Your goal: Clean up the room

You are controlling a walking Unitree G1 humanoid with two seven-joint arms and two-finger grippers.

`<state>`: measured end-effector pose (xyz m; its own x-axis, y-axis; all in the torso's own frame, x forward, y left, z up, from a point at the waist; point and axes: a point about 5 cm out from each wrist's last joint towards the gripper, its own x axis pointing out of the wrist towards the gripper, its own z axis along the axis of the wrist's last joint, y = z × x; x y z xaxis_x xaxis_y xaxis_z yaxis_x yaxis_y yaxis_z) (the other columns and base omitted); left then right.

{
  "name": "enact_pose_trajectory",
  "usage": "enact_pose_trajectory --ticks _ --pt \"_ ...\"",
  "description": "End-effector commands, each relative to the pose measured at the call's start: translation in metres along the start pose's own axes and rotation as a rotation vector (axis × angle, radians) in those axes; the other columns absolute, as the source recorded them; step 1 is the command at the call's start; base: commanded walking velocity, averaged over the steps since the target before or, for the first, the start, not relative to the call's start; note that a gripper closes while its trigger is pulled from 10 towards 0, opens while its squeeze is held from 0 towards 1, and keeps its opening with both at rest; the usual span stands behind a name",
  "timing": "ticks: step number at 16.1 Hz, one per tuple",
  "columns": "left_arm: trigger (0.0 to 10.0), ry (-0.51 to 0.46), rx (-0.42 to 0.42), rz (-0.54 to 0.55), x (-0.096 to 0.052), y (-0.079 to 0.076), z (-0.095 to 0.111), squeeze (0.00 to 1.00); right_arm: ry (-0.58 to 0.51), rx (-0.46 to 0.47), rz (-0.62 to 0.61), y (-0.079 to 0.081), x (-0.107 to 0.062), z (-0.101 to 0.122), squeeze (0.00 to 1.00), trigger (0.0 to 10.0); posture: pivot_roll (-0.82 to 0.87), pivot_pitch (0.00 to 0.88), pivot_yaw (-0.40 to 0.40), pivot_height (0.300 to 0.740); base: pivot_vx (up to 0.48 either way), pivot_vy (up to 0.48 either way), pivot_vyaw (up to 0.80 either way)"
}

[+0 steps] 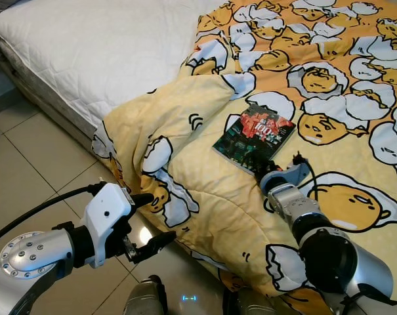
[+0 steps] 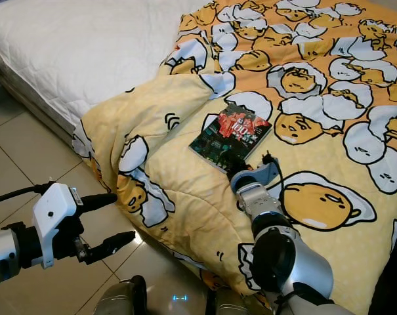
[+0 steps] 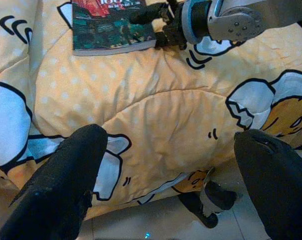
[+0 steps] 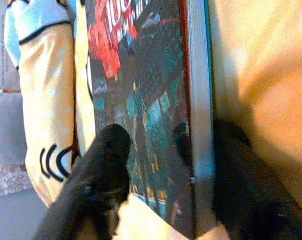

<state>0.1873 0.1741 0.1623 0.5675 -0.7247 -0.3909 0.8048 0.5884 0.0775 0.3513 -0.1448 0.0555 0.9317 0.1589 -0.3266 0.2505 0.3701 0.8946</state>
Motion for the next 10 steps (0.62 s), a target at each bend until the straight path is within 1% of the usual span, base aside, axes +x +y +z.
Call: enact_pose_trajectory --ticks 1,10 --pt "10.0 -0.001 0.012 -0.015 0.0005 -0.0041 0.0034 0.0 0.051 0.002 0.008 0.003 0.0014 -0.0104 0.0 0.0 0.28 0.222 -0.027 0.74 0.0 0.0 0.0" --pt "10.0 0.001 0.016 -0.013 0.0014 -0.0047 0.0055 0.0 0.06 -0.019 -0.007 0.0015 0.0011 -0.0112 0.0 0.0 0.28 0.215 -0.028 0.74 0.0 0.0 0.0"
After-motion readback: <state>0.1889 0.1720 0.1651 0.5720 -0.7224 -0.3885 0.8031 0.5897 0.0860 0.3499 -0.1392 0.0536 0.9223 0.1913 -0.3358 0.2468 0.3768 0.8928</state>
